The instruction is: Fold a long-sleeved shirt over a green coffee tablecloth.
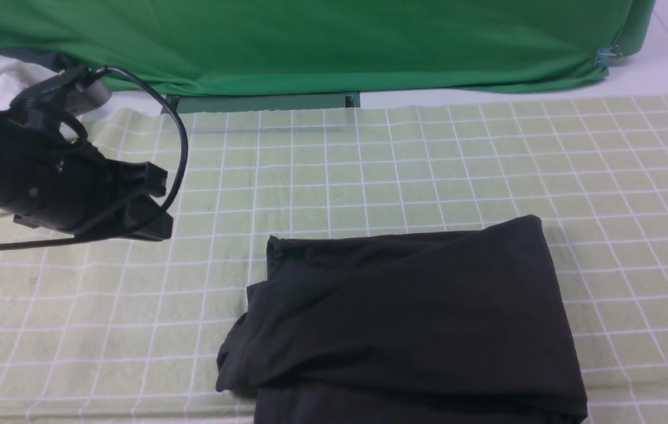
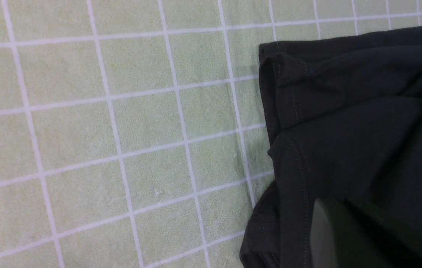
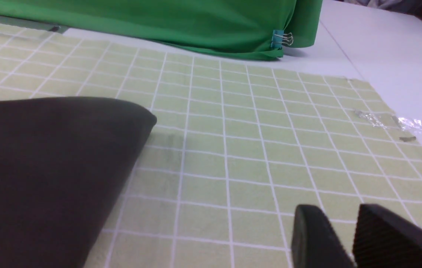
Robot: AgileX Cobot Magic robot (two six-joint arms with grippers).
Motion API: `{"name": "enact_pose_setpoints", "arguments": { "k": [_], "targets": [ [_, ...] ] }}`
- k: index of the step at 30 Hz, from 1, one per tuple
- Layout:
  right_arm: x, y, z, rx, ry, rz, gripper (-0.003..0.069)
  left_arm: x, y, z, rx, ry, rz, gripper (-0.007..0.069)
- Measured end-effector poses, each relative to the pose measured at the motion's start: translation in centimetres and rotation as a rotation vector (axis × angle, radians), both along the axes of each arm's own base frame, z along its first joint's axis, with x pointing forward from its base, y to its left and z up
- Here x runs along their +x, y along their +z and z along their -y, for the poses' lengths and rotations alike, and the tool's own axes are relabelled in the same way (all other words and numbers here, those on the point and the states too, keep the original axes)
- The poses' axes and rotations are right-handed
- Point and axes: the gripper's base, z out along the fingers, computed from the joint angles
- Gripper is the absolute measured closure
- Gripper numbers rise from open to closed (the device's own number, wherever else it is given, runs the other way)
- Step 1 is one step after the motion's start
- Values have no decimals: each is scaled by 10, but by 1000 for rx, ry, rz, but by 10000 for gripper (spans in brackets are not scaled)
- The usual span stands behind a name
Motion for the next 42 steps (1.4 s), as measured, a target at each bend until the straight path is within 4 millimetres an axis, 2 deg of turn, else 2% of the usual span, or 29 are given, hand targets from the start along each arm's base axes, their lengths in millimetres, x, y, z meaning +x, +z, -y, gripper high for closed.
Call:
{"name": "enact_pose_setpoints", "arguments": {
  "k": [12,15,16,18,19,22,23,24,30,38,42],
  "targets": [
    [0,0,5,0,-84,0,444,0,1,0,1,-7,-2,612],
    [0,0,5,2,-87,0,437,3,22,1,16,-57,16,612],
    [0,0,5,2,-87,0,436,3,22,0,17,-58,15,612],
    [0,0,5,2,-87,0,430,-3,47,2,14,-103,41,612],
    [0,0,5,2,-87,0,429,-3,49,3,14,-105,44,612],
    [0,0,5,2,-87,0,425,-18,79,4,26,-121,132,612],
    [0,0,4,2,-78,0,425,-28,95,3,50,-114,202,612],
    [0,0,4,2,-69,0,425,-34,103,2,71,-108,242,612],
    [0,0,1,3,-17,0,422,-63,126,-3,179,-96,354,612],
    [0,0,1,4,-11,0,421,-104,145,0,186,-79,429,612],
    [0,0,1,4,-10,0,421,-153,153,2,182,-30,562,612]
  ]
}}
